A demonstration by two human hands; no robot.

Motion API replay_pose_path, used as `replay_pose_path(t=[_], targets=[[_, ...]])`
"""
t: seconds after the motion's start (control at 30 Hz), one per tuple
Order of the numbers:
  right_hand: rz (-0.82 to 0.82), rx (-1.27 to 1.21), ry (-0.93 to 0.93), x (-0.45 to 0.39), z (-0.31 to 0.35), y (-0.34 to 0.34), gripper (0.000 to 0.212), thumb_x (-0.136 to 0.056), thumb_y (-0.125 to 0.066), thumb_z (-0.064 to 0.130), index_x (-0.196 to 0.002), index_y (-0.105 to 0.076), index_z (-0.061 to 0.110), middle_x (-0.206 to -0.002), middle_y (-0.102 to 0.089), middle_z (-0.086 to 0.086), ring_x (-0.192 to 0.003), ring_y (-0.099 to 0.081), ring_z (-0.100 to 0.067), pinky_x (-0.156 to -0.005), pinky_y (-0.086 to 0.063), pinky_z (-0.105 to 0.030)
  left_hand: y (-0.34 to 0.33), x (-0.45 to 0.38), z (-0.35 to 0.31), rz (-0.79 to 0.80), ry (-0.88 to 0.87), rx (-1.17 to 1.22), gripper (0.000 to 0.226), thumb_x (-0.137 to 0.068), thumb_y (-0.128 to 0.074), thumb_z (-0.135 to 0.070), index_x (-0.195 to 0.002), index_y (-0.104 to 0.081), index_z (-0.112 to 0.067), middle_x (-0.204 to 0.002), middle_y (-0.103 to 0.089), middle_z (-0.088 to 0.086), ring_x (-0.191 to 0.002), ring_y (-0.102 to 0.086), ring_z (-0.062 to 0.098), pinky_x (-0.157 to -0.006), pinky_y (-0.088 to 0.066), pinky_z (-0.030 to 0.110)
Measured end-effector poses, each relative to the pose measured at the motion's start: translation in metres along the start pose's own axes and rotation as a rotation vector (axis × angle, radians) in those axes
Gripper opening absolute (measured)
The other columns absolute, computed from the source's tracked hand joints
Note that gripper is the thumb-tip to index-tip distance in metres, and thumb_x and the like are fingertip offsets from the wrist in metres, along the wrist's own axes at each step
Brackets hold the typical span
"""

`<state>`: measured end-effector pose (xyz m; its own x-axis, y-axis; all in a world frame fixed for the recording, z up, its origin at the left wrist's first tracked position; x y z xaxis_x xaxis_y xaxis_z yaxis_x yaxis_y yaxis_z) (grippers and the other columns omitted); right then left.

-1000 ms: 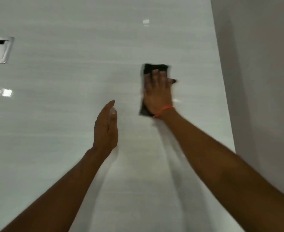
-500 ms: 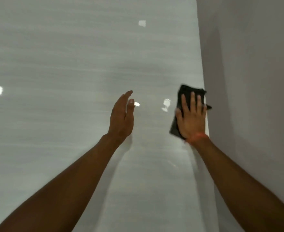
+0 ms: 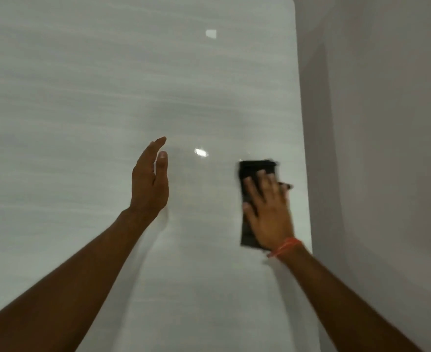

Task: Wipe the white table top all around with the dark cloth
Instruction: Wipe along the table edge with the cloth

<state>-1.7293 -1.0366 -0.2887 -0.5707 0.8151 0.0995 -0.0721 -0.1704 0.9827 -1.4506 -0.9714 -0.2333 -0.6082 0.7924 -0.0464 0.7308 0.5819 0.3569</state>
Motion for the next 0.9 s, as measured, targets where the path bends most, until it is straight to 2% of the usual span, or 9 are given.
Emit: replay_pose_path(t=[0.1,0.23,0.37,0.47,0.53,0.6,0.67,0.77,0.9], targets=[[0.011,0.029,-0.277,-0.046,-0.062,0.017,0.065,-0.099,-0.017,0.051,-0.157,-0.023,0.021,-0.164,-0.014,-0.016,-0.152,-0.010,-0.036,-0.118,-0.014,-0.062,0.022,0.001,0.013,-0.010,0.026,-0.010,0.053,-0.103,-0.033,-0.043,-0.140,-0.053,-0.012,-0.144,-0.055,0.002,-0.135,-0.050,0.016,-0.112,-0.041,0.046],[0.001,-0.008,-0.323,-0.160,-0.011,0.018,0.063,-0.101,-0.015,0.050,-0.158,-0.016,0.023,-0.165,-0.007,-0.017,-0.152,-0.001,-0.038,-0.119,-0.004,-0.062,0.063,-0.001,0.028,-0.068,0.020,0.001,0.050,-0.104,-0.033,-0.041,-0.139,-0.055,-0.014,-0.141,-0.057,0.000,-0.132,-0.052,0.015,-0.111,-0.043,0.043],[-0.038,0.043,0.025,-0.227,0.173,-0.004,0.067,-0.097,-0.011,0.050,-0.157,-0.022,0.023,-0.164,-0.012,-0.017,-0.151,-0.006,-0.041,-0.120,-0.003,-0.058,0.113,0.000,0.033,-0.220,-0.059,-0.003,0.041,-0.107,-0.034,-0.025,-0.132,-0.060,-0.007,-0.133,-0.063,0.005,-0.123,-0.054,-0.003,-0.106,-0.042,0.023],[0.020,-0.002,0.365,-0.174,0.312,-0.033,0.059,-0.102,-0.021,0.048,-0.158,-0.020,0.027,-0.165,-0.012,-0.014,-0.152,-0.004,-0.038,-0.120,-0.005,-0.057,0.145,0.002,0.039,-0.262,-0.073,-0.005,0.040,-0.107,-0.035,-0.023,-0.132,-0.059,-0.005,-0.132,-0.063,0.009,-0.126,-0.056,0.008,-0.107,-0.042,0.023],[0.038,-0.037,0.551,-0.100,0.346,-0.043,0.057,-0.101,-0.025,0.047,-0.155,-0.029,0.028,-0.165,-0.018,-0.011,-0.152,-0.009,-0.035,-0.119,-0.008,-0.058,0.164,0.007,0.042,-0.266,-0.065,0.004,0.041,-0.106,-0.035,-0.026,-0.133,-0.058,-0.006,-0.133,-0.063,0.008,-0.128,-0.055,0.013,-0.109,-0.041,0.024],[0.063,-0.036,0.626,-0.027,0.321,-0.048,0.055,-0.102,-0.033,0.046,-0.155,-0.030,0.029,-0.165,-0.019,-0.008,-0.153,-0.009,-0.031,-0.120,-0.011,-0.057,0.177,0.013,0.046,-0.258,-0.053,0.007,0.041,-0.106,-0.034,-0.027,-0.134,-0.057,-0.007,-0.134,-0.062,0.007,-0.130,-0.054,0.011,-0.111,-0.040,0.026],[0.050,-0.026,0.565,0.012,0.262,-0.041,0.057,-0.101,-0.039,0.044,-0.155,-0.030,0.028,-0.164,-0.020,-0.008,-0.153,-0.012,-0.031,-0.118,-0.018,-0.058,0.181,0.017,0.056,-0.227,-0.020,0.015,0.044,-0.106,-0.034,-0.029,-0.135,-0.057,-0.006,-0.135,-0.062,0.007,-0.130,-0.053,0.011,-0.112,-0.042,0.034],[0.028,0.050,0.204,0.004,0.149,-0.020,0.059,-0.099,-0.035,0.044,-0.154,-0.030,0.024,-0.163,-0.022,-0.014,-0.149,-0.021,-0.037,-0.112,-0.028,-0.062,0.179,0.024,0.073,-0.167,0.019,0.025,0.051,-0.105,-0.034,-0.040,-0.136,-0.056,-0.007,-0.139,-0.059,0.005,-0.132,-0.052,0.012,-0.110,-0.043,0.046],[-0.030,0.016,-0.235,-0.088,0.081,0.005,0.070,-0.096,-0.012,0.055,-0.158,-0.020,0.023,-0.165,-0.013,-0.015,-0.152,-0.008,-0.035,-0.120,-0.011,-0.057,0.176,0.037,0.095,-0.099,0.034,0.074,0.048,-0.103,-0.036,-0.046,-0.137,-0.056,-0.019,-0.140,-0.058,-0.001,-0.132,-0.053,0.017,-0.110,-0.043,0.050]])
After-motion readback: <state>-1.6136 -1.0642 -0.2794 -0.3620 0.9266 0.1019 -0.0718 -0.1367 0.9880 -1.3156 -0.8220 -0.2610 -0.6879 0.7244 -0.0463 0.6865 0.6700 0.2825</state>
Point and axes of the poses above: each hand's wrist, its own x-axis away from the middle knuckle, its own y-axis out of the back of the hand, z = x × y, the point moved 9 cm from there along -x, towards the middle knuckle
